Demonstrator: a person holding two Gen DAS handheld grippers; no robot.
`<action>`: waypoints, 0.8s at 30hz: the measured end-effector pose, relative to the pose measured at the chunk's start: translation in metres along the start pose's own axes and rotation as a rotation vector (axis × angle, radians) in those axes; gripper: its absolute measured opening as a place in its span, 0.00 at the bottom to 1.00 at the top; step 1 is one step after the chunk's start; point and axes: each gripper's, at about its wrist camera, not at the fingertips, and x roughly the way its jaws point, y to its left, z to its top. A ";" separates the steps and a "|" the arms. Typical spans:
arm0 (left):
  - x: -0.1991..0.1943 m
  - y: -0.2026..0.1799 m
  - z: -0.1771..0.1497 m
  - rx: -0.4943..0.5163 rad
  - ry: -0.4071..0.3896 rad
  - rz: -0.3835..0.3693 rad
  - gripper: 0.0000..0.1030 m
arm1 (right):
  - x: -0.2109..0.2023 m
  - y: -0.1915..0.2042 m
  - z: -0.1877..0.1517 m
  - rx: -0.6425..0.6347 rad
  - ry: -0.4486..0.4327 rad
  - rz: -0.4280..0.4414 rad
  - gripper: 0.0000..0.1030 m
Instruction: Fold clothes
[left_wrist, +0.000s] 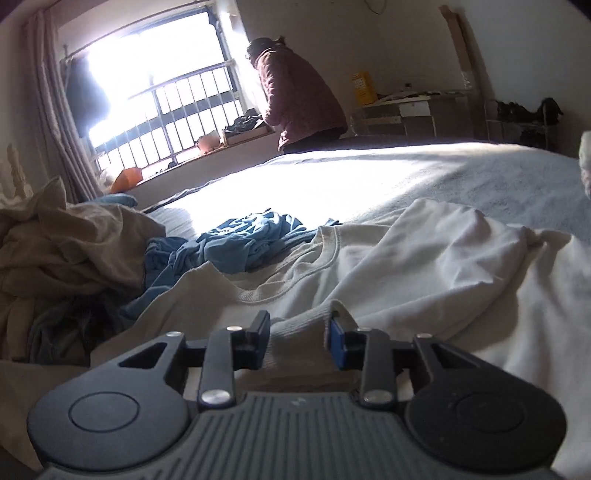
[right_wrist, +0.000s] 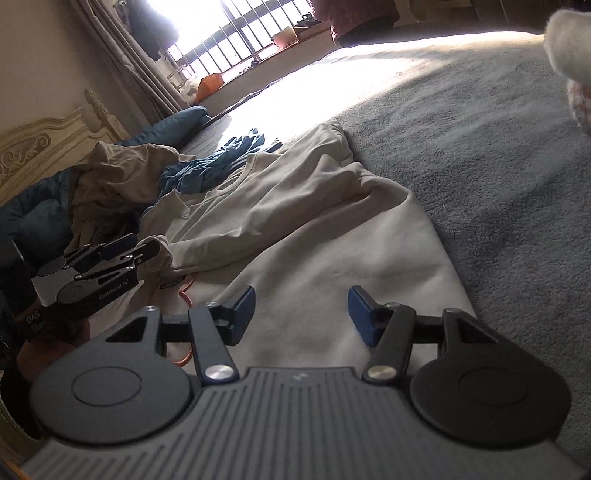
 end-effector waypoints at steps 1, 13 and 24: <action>-0.003 0.023 0.000 -0.125 0.004 -0.025 0.16 | 0.003 -0.001 -0.003 -0.006 -0.009 0.011 0.54; -0.029 0.168 -0.052 -0.728 0.040 -0.162 0.11 | 0.009 -0.023 -0.013 0.052 -0.064 0.122 0.54; -0.041 0.169 -0.063 -0.671 0.057 -0.244 0.59 | 0.010 0.108 0.003 -0.437 -0.055 0.089 0.54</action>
